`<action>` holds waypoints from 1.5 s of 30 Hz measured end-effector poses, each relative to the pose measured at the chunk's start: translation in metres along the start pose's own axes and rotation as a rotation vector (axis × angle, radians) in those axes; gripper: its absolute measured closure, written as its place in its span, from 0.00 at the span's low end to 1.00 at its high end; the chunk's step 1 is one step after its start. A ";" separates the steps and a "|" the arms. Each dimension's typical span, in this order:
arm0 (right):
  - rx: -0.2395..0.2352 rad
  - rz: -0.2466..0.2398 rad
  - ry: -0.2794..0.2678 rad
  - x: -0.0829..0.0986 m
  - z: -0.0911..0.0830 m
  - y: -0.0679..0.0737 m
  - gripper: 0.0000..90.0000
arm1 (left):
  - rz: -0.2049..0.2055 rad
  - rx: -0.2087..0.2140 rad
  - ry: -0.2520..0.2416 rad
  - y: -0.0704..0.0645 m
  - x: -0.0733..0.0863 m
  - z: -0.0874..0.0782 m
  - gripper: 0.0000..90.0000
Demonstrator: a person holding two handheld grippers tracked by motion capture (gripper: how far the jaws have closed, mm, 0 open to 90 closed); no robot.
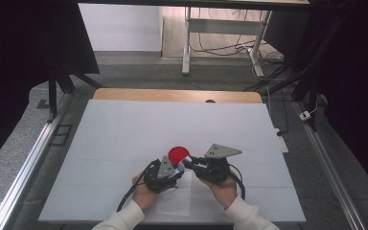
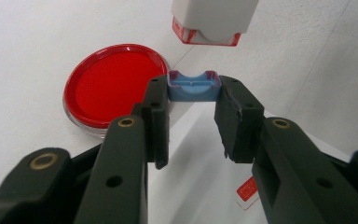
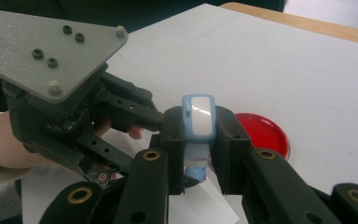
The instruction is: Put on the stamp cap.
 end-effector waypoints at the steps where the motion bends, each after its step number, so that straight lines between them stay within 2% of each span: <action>1: 0.003 0.004 0.002 0.000 0.000 0.000 0.83 | 0.000 -0.003 0.000 0.000 0.000 0.000 0.72; 13: 0.058 0.056 0.004 0.004 0.006 0.001 0.83 | 0.009 -0.034 -0.014 0.000 -0.002 -0.002 0.72; 29: 0.064 0.124 0.002 0.005 0.009 -0.002 0.83 | 0.023 -0.055 -0.030 -0.001 -0.003 -0.004 0.72; 37: 0.062 0.158 0.003 0.005 0.010 -0.002 0.83 | 0.043 -0.075 -0.032 -0.003 -0.004 -0.005 0.73; 45: 0.076 0.173 0.006 0.005 0.010 -0.002 0.83 | 0.052 -0.087 -0.034 -0.004 -0.004 -0.006 0.73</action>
Point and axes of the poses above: each handheld gripper's, and its own axes: z roughly forward along the jaws, x roughly out of its underside, y roughly to its left, the point moved 2 cm from there along z, roughly forward along the jaws, and after that the axes turned 13 degrees about z, right-handed, at the moved point
